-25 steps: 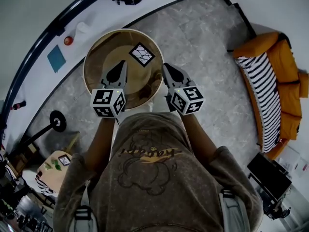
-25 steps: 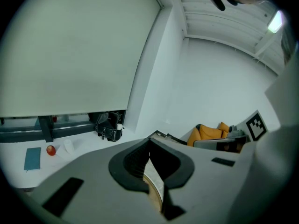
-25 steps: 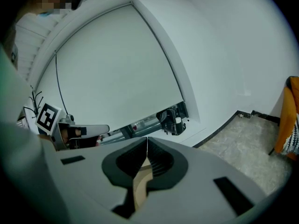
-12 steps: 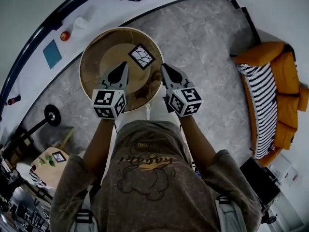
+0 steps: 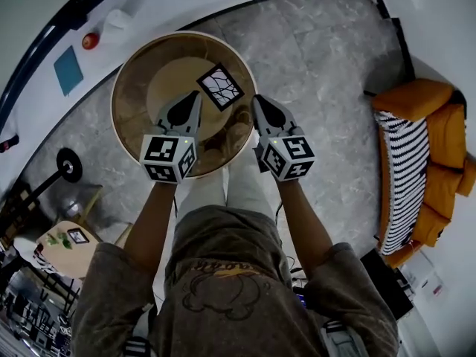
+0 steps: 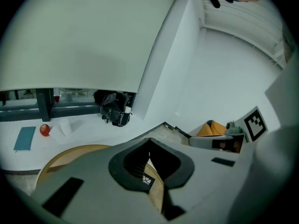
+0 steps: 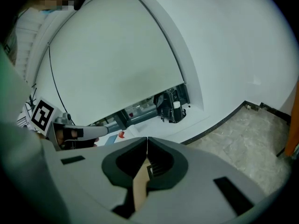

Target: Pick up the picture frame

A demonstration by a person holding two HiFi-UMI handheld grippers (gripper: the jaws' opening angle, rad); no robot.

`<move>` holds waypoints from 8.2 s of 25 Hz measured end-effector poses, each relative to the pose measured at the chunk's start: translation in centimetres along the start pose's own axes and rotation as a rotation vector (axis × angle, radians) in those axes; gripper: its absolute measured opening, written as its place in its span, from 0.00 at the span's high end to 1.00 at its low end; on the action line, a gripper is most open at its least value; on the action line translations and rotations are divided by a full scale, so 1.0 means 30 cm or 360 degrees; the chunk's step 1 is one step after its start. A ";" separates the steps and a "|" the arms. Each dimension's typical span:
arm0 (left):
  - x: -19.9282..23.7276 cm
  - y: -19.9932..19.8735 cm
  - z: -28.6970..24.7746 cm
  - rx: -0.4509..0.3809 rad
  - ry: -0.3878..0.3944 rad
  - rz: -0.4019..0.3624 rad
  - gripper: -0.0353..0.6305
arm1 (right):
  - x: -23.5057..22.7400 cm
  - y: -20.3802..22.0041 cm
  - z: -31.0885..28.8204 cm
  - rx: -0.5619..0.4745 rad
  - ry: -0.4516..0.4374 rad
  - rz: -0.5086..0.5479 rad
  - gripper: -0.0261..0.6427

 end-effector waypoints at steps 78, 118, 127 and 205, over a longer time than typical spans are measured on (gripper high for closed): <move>0.298 0.779 -0.514 0.0438 -0.0356 0.0608 0.73 | -0.295 0.602 -0.679 0.0662 -0.0175 0.0304 0.74; 0.146 0.412 -0.333 0.0355 -0.0262 0.0475 0.82 | -0.176 0.338 -0.380 0.0595 0.0003 0.0131 0.83; 0.002 0.113 -0.182 0.0233 -0.0201 0.0338 0.82 | -0.077 0.056 -0.192 0.0425 0.0058 0.0107 0.83; -0.429 -0.484 0.397 -0.0401 -0.0096 -0.0219 0.83 | 0.287 -0.501 0.428 -0.0317 0.0034 0.0304 0.83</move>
Point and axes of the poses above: the fingertips, and each gripper's own axes: z backward along the fingers, x to its left, y out of its underside, the point moved 5 cm from there along z, backward along the fingers, and after that the axes turned 2 degrees about y, right-handed, at the moved point
